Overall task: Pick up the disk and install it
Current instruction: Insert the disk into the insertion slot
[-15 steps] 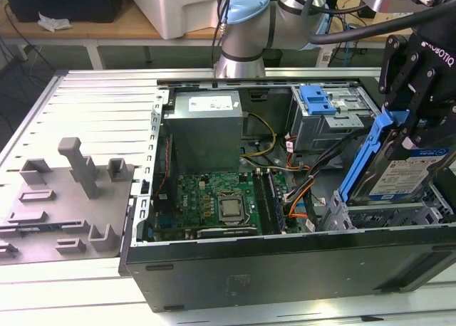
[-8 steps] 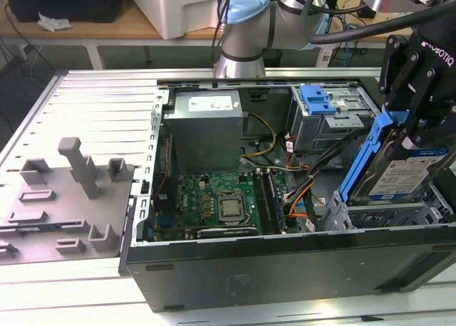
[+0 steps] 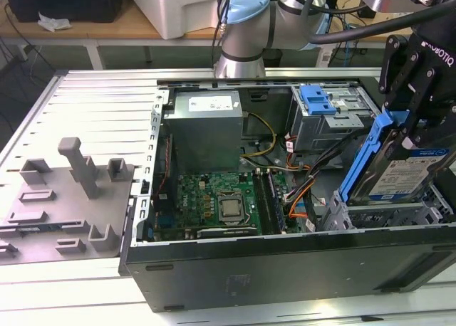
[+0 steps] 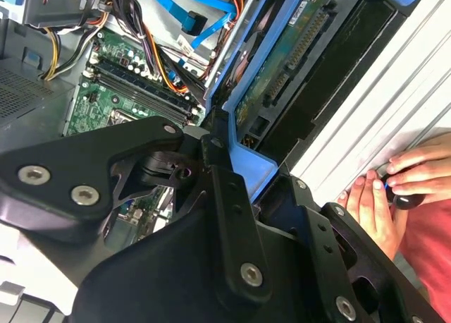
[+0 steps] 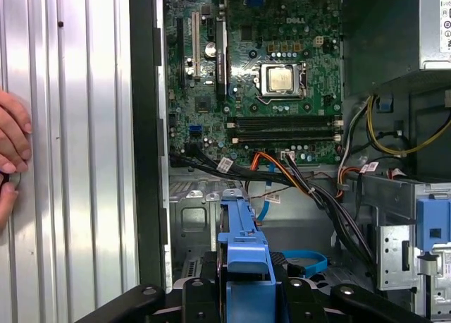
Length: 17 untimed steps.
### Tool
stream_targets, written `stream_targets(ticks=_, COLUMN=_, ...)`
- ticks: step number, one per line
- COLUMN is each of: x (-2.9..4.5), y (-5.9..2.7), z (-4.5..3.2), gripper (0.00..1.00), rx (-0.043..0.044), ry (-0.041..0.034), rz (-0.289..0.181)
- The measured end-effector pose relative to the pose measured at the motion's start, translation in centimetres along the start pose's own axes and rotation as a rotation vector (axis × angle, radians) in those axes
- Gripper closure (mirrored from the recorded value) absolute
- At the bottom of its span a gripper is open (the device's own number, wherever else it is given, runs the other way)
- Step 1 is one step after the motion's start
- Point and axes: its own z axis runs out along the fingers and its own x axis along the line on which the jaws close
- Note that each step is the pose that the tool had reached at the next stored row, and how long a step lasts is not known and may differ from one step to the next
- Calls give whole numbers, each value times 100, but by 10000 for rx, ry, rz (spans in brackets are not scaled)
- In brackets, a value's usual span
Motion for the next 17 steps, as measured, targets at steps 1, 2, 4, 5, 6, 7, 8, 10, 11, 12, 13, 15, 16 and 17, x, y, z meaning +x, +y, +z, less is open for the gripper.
stream_targets(ticks=1, x=0, y=0, z=-4, gripper=63, rx=1, ry=1, rz=1)
stream_targets(ticks=2, x=0, y=-1, z=-11, gripper=63, rx=1, ry=2, rz=2)
stream_targets(ticks=4, x=0, y=-1, z=-20, gripper=63, rx=0, ry=2, rz=3)
stream_targets(ticks=5, x=-1, y=-1, z=-22, gripper=63, rx=0, ry=2, rz=3)
stream_targets(ticks=6, x=-1, y=-1, z=-25, gripper=63, rx=0, ry=3, rz=3)
stream_targets(ticks=7, x=-1, y=-1, z=-28, gripper=63, rx=0, ry=4, rz=3)
stream_targets(ticks=8, x=-1, y=-1, z=-33, gripper=63, rx=0, ry=4, rz=3)
stream_targets(ticks=10, x=-1, y=-1, z=-40, gripper=63, rx=0, ry=3, rz=3)
stream_targets(ticks=11, x=-1, y=-1, z=-44, gripper=63, rx=0, ry=3, rz=3)
stream_targets(ticks=12, x=-1, y=-1, z=-48, gripper=63, rx=0, ry=4, rz=3)
stream_targets(ticks=13, x=-1, y=-1, z=-53, gripper=63, rx=0, ry=4, rz=3)
stream_targets(ticks=15, x=-2, y=-1, z=-65, gripper=63, rx=0, ry=4, rz=3)
stream_targets(ticks=16, x=-2, y=-1, z=-73, gripper=63, rx=0, ry=4, rz=3)
stream_targets(ticks=17, x=-2, y=-1, z=-78, gripper=63, rx=0, ry=3, rz=3)
